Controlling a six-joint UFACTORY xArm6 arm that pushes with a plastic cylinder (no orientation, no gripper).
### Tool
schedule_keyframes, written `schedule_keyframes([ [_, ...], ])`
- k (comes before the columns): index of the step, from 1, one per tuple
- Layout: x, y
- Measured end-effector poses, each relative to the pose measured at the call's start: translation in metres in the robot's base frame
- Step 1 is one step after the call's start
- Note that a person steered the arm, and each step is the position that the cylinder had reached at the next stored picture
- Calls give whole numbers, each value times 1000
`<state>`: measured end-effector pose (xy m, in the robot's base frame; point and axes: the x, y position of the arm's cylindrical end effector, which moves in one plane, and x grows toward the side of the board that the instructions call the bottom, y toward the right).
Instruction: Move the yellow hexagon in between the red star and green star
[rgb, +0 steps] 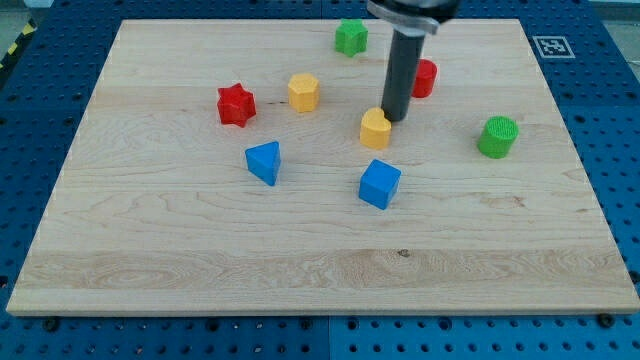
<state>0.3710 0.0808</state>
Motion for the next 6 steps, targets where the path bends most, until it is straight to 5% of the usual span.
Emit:
schedule_keyframes([
  [6, 1, -113],
])
